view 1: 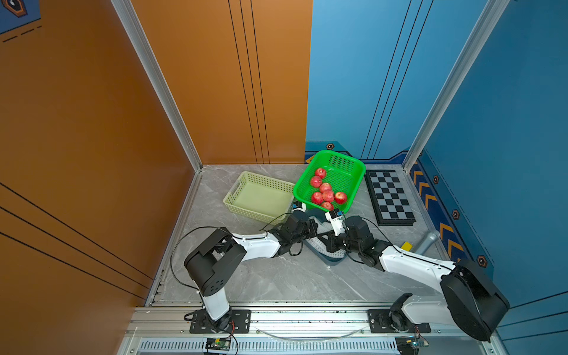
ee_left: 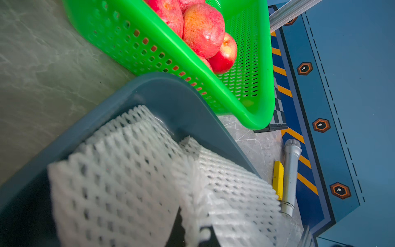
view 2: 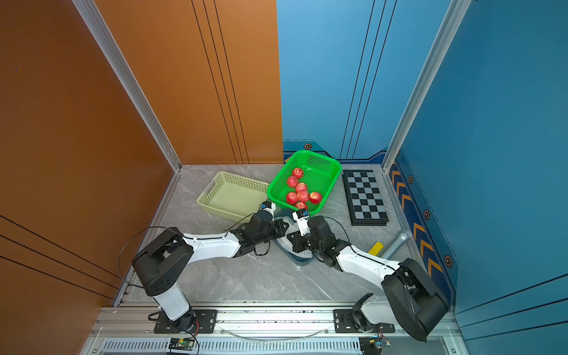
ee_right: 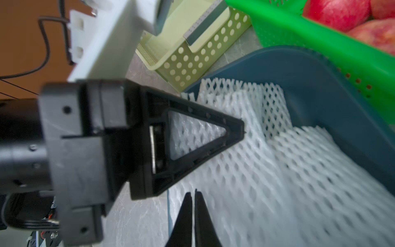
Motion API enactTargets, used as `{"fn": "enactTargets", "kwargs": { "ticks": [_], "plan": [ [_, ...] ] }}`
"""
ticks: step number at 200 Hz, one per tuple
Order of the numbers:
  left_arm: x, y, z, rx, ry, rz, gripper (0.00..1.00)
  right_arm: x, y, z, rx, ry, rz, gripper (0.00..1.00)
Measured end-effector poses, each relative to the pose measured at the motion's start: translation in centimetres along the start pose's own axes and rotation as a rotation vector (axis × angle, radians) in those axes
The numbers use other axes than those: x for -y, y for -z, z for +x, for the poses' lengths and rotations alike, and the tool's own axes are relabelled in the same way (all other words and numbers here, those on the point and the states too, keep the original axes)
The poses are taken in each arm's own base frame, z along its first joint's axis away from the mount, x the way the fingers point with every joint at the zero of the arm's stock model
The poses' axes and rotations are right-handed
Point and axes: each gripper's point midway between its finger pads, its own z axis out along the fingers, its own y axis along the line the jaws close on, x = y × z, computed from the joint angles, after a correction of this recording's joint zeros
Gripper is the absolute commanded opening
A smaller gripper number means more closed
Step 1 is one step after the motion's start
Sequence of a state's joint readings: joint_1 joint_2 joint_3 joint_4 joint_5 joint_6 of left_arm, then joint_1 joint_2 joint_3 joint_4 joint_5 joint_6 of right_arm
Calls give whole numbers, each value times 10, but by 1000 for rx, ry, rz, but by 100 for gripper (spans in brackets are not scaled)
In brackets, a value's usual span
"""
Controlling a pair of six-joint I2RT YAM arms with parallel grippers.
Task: Remove foam nets from apples
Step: Place the foam net into the storage box.
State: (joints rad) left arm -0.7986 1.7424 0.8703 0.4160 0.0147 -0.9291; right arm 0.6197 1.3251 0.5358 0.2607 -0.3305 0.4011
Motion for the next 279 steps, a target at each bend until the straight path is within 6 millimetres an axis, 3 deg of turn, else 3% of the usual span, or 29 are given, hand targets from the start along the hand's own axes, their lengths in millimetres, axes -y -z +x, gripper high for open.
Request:
{"fn": "enactTargets", "kwargs": {
  "ticks": [32,68,109,170,204,248,279],
  "plan": [
    [0,0,0,0,4,1,2,17,-4,9,-15,-17,77,8],
    [-3,0,-3,2,9,0,48,42,-9,20,-73,-41,202,8],
    [-5,15,-28,47,17,22,69,53,-15,25,-115,-54,253,8],
    [5,65,-72,148,-19,59,81,49,-16,18,-112,-48,244,10],
    [10,84,-77,155,-66,62,85,38,-6,6,-80,-21,217,11],
    [-6,93,-70,135,-80,23,85,12,19,-36,18,34,176,12],
    [-12,98,-70,133,-87,12,90,3,27,-51,49,50,151,13]
  ]
}}
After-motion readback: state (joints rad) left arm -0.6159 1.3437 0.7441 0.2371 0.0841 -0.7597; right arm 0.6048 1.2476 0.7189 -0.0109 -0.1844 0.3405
